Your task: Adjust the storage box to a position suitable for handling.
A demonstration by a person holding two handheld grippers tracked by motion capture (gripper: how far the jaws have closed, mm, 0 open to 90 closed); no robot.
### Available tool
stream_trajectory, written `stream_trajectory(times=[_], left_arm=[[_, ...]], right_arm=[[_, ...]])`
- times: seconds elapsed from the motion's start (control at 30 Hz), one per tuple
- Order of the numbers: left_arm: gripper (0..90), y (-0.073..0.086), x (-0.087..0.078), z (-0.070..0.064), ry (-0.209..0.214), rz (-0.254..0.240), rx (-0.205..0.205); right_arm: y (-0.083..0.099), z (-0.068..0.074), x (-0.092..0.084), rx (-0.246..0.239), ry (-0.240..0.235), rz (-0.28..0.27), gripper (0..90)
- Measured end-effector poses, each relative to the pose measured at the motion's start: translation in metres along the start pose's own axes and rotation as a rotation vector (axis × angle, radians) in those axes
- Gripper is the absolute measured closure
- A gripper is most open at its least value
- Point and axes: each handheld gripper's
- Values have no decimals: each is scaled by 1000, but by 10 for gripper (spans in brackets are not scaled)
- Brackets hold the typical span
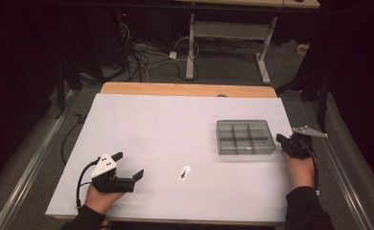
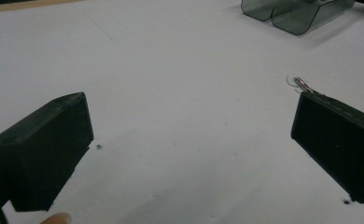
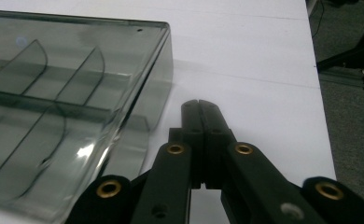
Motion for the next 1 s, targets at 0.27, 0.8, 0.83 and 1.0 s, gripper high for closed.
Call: stream_trajectory(times=[0.27,0.8,0.83,1.0], left_arm=[[0,1,-1,1,-14,-5,-10],[0,0,-1,1,-21,-2,-11],[0,0,-1,1,-20,-1,-12],[0,0,-1,1,-18,-1,-12]], right_arm=[[-9,-7,21,-20,-57,23,900],[-16,1,28,-53,-82,19,900],[-16,1,28,-53,-84,19,900],[-16,4,28,-54,-101,15,900]])
Point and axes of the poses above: each handheld gripper's, and its own axes: x roughly forward along the jaws, y roughly out of its underside, z roughly to its left, and after that the axes turned 13 degrees about -x, right-handed
